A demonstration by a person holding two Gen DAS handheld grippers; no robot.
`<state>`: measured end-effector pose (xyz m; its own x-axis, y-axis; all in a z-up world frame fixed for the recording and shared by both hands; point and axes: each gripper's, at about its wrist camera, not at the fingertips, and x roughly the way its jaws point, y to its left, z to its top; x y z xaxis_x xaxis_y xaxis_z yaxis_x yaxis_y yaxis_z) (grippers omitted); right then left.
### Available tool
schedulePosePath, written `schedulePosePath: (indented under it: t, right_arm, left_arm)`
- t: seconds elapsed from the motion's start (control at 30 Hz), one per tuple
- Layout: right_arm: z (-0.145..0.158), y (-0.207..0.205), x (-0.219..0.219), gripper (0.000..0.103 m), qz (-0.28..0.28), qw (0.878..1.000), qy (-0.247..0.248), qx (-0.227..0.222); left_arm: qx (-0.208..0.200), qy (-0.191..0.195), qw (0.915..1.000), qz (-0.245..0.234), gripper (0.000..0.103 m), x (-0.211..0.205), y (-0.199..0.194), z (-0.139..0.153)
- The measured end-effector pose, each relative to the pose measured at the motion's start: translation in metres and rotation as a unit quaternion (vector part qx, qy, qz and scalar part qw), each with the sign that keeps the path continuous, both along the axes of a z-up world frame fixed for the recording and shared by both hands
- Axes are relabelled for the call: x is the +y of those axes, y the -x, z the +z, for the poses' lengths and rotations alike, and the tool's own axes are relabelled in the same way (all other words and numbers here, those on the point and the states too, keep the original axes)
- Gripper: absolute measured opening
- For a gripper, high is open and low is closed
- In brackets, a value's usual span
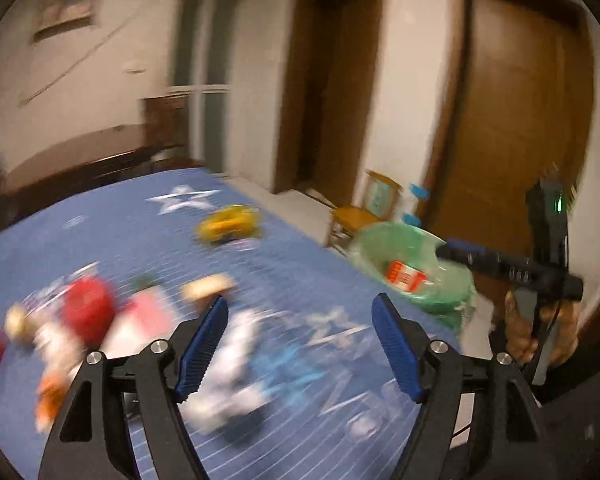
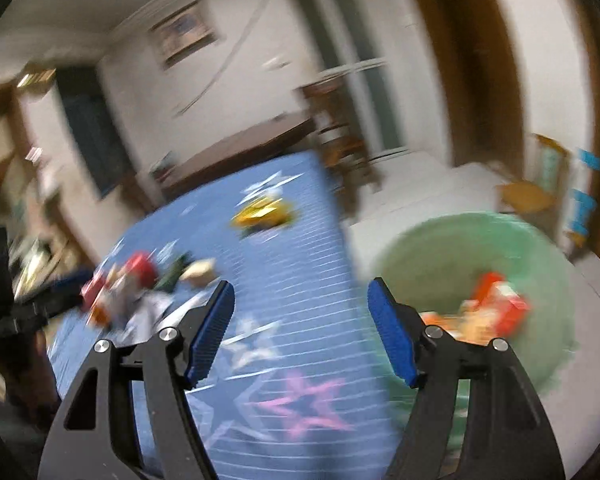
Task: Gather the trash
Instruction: 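Grasp the white medicine box with the right gripper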
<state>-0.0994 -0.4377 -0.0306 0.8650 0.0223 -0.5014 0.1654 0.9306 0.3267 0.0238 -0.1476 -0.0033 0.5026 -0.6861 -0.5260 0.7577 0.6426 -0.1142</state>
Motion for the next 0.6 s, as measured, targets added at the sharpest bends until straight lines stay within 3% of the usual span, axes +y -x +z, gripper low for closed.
schedulePosePath:
  t: [0.03, 0.1, 0.2, 0.33, 0.47, 0.53, 0.57, 0.6]
  right_arm:
    - [0.0, -0.011, 0.015, 0.068, 0.028, 1.0, 0.003, 0.004]
    - [0.0, -0.034, 0.046, 0.081, 0.084, 0.996, 0.004, 0.008]
    - [0.004, -0.071, 0.083, 0.089, 0.148, 0.989, -0.017, 0.006]
    - [0.003, -0.126, 0.126, 0.091, 0.199, 0.979, -0.039, 0.025]
    - [-0.005, -0.164, 0.154, 0.091, 0.225, 0.97, -0.069, 0.055]
    - [-0.01, -0.177, 0.166, 0.09, 0.236, 0.966, -0.074, 0.072]
    - [-0.011, -0.179, 0.171, 0.081, 0.238, 0.966, -0.071, 0.079]
    - [-0.012, -0.183, 0.178, 0.074, 0.24, 0.965, -0.063, 0.087]
  left_arm:
    - [-0.002, 0.001, 0.9998, 0.021, 0.08, 0.024, -0.004, 0.001]
    - [0.0, -0.011, 0.9986, 0.052, 0.081, 0.072, -0.017, 0.0]
    - [-0.004, -0.065, 0.995, 0.075, 0.081, 0.119, -0.039, -0.016]
    - [0.01, -0.126, 0.9903, 0.059, 0.08, 0.142, -0.071, -0.048]
    - [0.04, -0.136, 0.9886, 0.05, 0.079, 0.142, -0.101, -0.079]
    - [0.048, -0.138, 0.9876, 0.057, 0.071, 0.138, -0.103, -0.088]
    - [0.056, -0.137, 0.987, 0.063, 0.066, 0.138, -0.107, -0.093]
    - [0.063, -0.137, 0.9864, 0.066, 0.052, 0.137, -0.11, -0.096]
